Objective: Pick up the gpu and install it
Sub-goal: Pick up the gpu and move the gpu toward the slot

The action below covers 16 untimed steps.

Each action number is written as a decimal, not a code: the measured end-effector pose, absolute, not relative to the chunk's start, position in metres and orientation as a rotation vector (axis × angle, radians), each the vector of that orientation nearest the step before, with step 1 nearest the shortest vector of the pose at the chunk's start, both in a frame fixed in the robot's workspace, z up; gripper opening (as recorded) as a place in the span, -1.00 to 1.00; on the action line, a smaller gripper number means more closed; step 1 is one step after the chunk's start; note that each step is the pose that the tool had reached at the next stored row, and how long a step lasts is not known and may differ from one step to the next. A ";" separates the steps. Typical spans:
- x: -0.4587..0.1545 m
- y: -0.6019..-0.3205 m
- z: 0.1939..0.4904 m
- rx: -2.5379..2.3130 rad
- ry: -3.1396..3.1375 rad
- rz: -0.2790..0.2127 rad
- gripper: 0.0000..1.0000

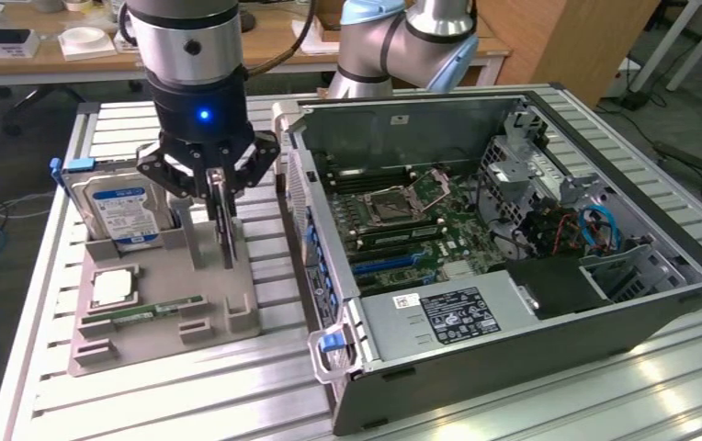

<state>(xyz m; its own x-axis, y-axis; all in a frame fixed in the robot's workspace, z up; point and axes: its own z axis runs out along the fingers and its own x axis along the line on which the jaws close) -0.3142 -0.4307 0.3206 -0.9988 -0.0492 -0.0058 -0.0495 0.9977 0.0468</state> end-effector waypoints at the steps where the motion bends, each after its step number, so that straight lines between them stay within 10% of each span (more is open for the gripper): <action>1: -0.314 -0.431 0.322 -0.077 3.135 0.075 -0.47; 16: -0.314 -0.431 0.339 -0.054 3.135 0.085 -0.47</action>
